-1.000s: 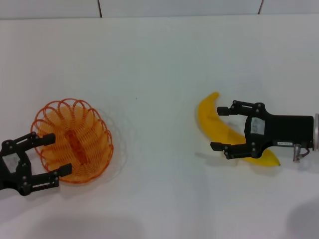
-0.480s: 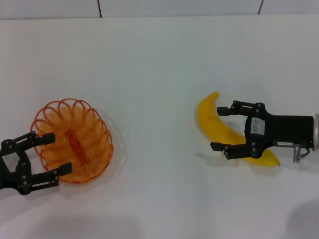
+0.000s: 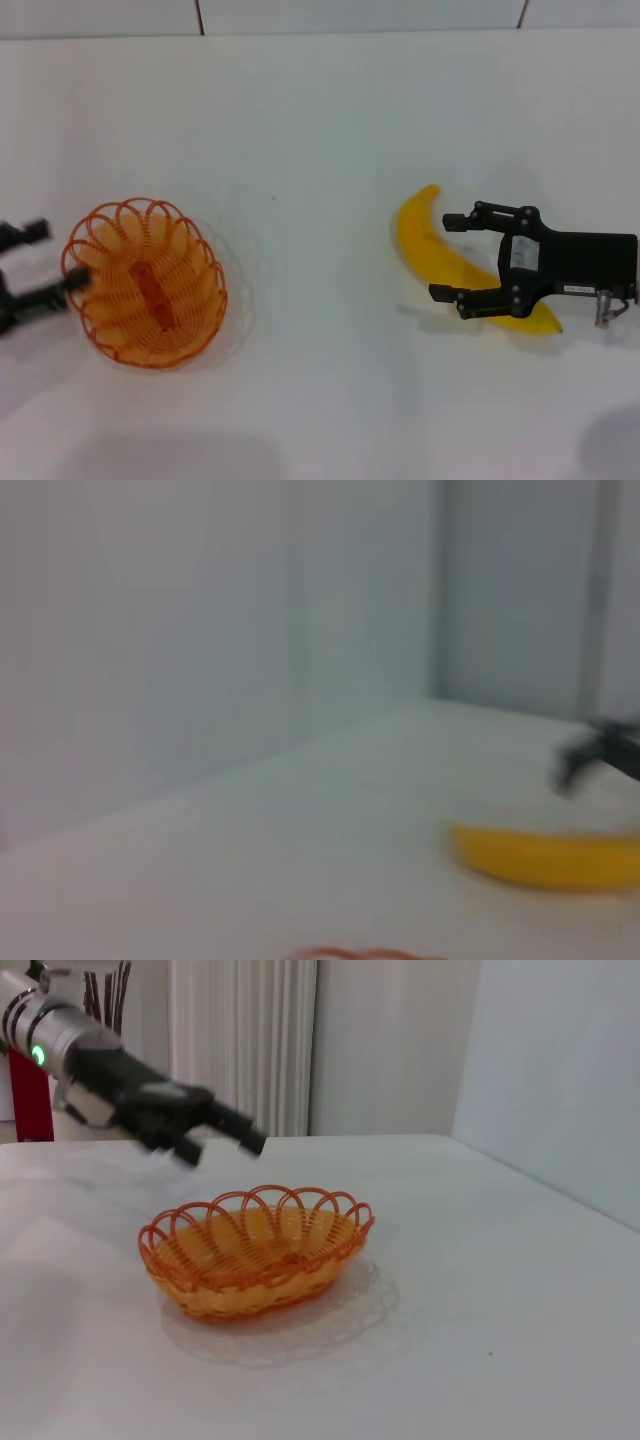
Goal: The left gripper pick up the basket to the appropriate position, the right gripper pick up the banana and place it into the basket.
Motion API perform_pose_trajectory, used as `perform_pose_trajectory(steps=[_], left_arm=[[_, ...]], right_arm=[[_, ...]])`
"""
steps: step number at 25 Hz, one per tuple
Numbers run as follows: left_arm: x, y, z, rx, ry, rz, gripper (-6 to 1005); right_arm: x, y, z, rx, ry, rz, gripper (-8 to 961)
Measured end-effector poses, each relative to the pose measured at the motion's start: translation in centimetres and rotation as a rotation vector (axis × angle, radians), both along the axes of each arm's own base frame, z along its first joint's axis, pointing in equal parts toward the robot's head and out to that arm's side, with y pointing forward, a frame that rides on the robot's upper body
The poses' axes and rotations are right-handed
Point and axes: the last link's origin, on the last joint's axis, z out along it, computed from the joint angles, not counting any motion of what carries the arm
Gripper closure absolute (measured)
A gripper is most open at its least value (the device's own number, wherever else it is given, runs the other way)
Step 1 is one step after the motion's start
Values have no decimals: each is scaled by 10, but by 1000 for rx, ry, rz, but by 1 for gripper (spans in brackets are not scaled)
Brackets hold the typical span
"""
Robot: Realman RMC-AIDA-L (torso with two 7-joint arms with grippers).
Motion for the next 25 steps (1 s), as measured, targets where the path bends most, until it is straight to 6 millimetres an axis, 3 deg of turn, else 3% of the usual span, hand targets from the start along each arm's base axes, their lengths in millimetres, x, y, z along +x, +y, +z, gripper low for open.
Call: perform_pose_trajectory(steps=[7, 10, 16, 25], left_arm=[[1, 34, 62, -22, -51, 306, 138], [10, 55, 76, -92, 11, 335, 136], [33, 81, 73, -243, 273, 272, 137], [66, 107, 46, -197, 605, 65, 139]], right_arm=[[-3, 2, -2, -4, 0, 9, 72], [-4, 3, -2, -4, 3, 12, 72], [-8, 6, -2, -5, 3, 24, 72], [-13, 10, -4, -17, 7, 34, 73]])
